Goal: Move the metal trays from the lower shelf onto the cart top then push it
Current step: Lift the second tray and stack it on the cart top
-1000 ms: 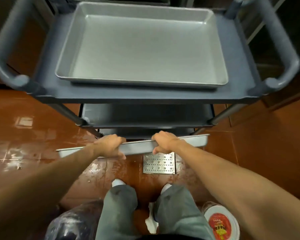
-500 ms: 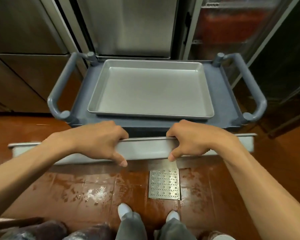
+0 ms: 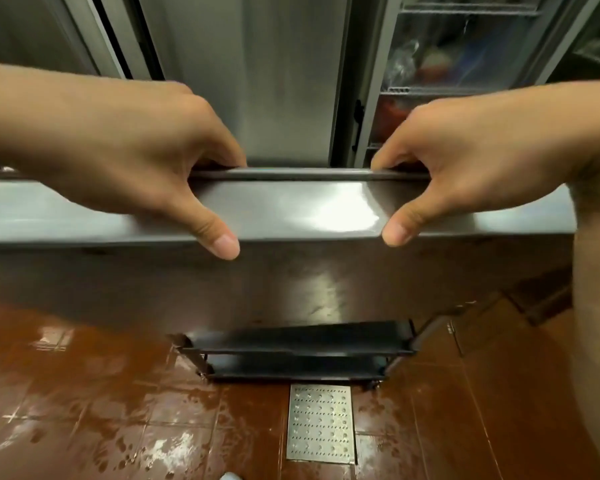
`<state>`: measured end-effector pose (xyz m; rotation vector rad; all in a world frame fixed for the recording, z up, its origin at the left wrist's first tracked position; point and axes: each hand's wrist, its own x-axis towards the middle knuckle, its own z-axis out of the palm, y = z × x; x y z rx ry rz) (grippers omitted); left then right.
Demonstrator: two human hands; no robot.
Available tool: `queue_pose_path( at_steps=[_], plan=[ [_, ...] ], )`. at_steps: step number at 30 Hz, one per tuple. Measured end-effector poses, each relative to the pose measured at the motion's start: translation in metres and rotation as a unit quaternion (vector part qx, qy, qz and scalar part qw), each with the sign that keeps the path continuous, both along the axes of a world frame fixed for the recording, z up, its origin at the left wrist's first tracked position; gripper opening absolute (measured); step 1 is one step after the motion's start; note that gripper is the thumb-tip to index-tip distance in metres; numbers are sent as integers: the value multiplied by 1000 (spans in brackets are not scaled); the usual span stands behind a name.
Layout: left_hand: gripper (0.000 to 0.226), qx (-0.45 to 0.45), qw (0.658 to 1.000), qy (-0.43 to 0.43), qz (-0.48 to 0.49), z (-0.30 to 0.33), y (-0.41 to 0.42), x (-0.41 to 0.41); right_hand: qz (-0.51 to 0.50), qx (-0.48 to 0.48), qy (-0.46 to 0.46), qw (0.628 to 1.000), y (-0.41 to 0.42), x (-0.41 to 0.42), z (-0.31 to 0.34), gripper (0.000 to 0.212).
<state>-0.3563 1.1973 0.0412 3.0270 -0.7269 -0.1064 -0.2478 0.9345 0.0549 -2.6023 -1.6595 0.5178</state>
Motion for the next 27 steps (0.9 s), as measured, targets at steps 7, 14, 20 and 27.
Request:
queue_pose_path(
  at_steps=[7,14,20,27],
  plan=[
    [77,5,995,-98,7,14,1,36,-31,81,-97,991,11,40,1,48],
    [58,33,979,-176,97,-79,22,97,-145,152,-118,970,44,100,-96,48],
    [48,62,974,-167,140,-179,38,129,-184,216,-150,947,62,121,-205,24],
    [36,39,977,-147,149,-265,40,135,-166,218,-194,942,71,125,-287,19]
  ],
)
